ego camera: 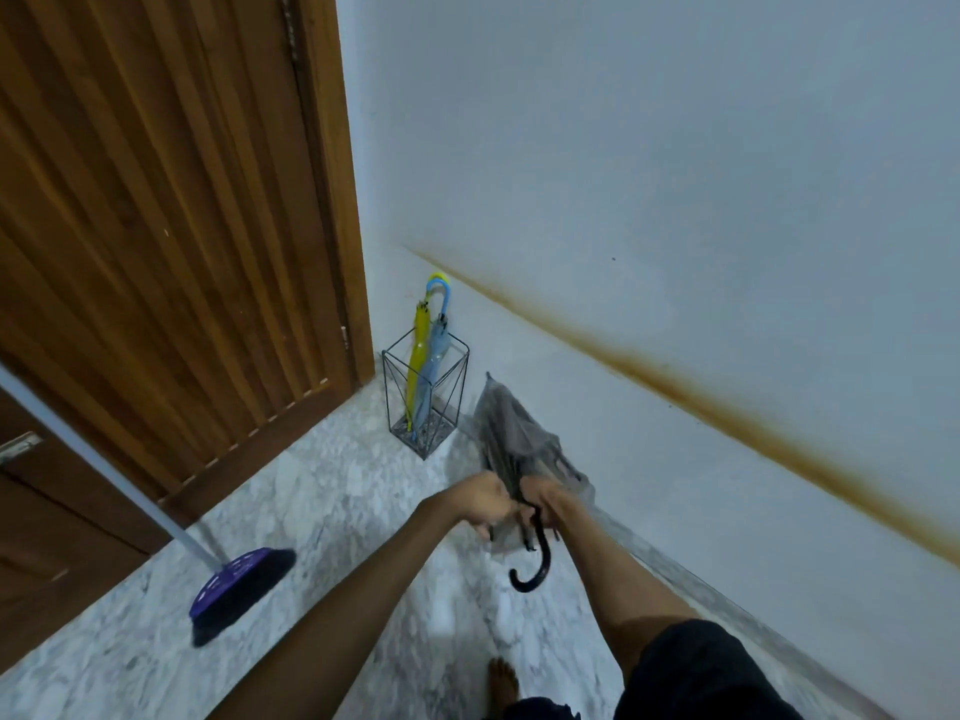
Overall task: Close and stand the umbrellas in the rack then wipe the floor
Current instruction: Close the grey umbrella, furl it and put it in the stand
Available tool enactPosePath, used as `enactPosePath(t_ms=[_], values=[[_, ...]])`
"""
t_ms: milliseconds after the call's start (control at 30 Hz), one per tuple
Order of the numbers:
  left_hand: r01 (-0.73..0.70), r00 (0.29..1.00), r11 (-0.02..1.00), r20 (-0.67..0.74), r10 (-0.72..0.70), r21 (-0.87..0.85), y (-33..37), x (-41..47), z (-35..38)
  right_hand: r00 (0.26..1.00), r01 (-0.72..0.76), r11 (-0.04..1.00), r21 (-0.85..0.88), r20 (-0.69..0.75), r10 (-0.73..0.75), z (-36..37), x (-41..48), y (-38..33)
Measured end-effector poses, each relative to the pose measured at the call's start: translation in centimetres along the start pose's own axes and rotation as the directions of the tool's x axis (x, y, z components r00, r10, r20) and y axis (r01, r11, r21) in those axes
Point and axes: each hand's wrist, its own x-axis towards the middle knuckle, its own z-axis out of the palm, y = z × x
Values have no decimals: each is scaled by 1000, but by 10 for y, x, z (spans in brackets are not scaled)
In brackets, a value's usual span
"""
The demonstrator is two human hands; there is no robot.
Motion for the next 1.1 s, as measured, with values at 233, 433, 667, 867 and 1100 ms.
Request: enactPosePath(t_ms=[233, 433, 667, 867, 1100], values=[[-29, 900, 888, -375, 223, 458, 16, 28, -66, 936, 211, 835, -509, -141, -322, -63, 17, 30], [143, 905, 406, -286, 316, 903, 53, 68, -102, 897, 307, 797, -520, -122, -425, -136, 2, 18], [137, 856, 92, -164, 490, 986, 128, 108, -106, 918, 278, 829, -485, -121, -378, -238, -33, -15], [-115, 734, 97, 19, 679, 989, 189, 141, -77, 913, 245, 819, -519, -161, -375, -285, -38, -17], [-28, 673, -16, 30, 739, 999, 218, 153, -75, 878, 321, 865, -387, -220, -425, -337, -32, -19]])
